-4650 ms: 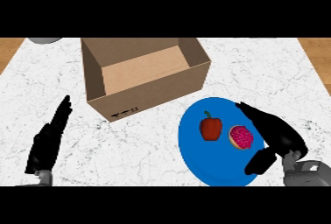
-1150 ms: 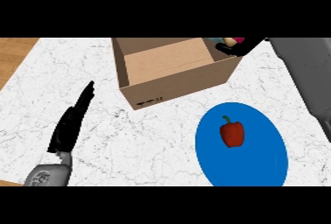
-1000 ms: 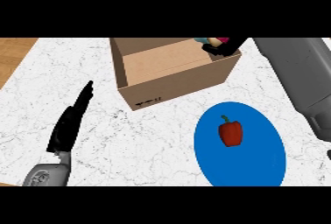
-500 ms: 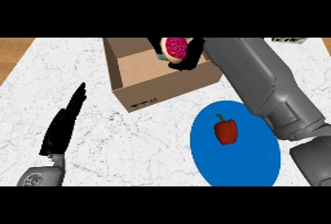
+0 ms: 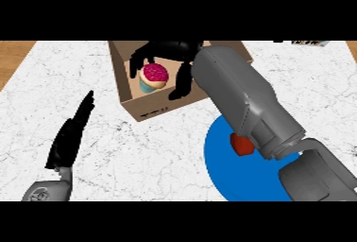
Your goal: Pick the cupcake from the plate and place it in the cardboard box
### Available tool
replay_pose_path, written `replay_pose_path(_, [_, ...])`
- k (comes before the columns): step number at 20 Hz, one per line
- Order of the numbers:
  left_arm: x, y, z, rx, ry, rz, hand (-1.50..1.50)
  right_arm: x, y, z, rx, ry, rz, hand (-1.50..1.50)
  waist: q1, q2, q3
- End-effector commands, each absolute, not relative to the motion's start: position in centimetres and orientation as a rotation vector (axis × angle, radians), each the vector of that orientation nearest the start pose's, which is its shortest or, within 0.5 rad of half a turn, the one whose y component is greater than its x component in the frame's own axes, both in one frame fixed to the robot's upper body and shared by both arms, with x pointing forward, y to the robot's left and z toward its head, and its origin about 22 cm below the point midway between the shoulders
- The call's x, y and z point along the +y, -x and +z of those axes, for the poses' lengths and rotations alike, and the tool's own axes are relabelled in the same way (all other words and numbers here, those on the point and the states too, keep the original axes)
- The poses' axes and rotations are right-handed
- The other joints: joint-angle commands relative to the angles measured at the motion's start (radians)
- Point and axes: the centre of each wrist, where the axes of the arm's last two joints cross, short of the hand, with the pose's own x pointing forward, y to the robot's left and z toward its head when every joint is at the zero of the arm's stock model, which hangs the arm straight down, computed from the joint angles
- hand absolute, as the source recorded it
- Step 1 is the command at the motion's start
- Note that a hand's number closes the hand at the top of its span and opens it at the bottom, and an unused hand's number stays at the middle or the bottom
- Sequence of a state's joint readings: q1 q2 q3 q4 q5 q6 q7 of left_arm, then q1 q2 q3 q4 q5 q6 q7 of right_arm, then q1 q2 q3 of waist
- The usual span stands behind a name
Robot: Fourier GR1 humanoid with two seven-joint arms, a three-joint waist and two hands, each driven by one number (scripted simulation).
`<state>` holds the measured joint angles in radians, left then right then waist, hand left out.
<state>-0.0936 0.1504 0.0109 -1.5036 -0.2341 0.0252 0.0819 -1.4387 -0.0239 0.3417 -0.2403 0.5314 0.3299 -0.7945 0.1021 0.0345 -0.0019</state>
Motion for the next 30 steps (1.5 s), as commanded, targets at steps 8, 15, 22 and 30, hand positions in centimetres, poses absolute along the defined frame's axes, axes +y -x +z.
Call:
replay_pose_path(8, [25.6,-27.0,3.0,-1.515,-0.31,-0.295,0.0,-4.7,-45.3,13.4,-1.855,-0.546,1.343,-1.5,0.023,0.003,0.002])
replay_pose_path(15, [25.1,-27.1,2.1,-1.525,-0.3,-0.288,0.0,-6.1,-46.7,17.1,-1.822,-0.702,1.022,-1.5,0.017,0.019,0.0])
replay_pose_path(22, [25.0,-27.0,2.5,-1.536,-0.292,-0.318,0.0,-11.3,-48.2,20.4,-1.832,-0.586,0.77,-1.5,0.039,0.029,0.0])
replay_pose_path(30, [24.3,-27.3,2.9,-1.568,-0.274,-0.326,0.0,-19.2,-48.9,22.1,-1.87,-0.519,0.667,-1.5,0.074,0.064,0.003])
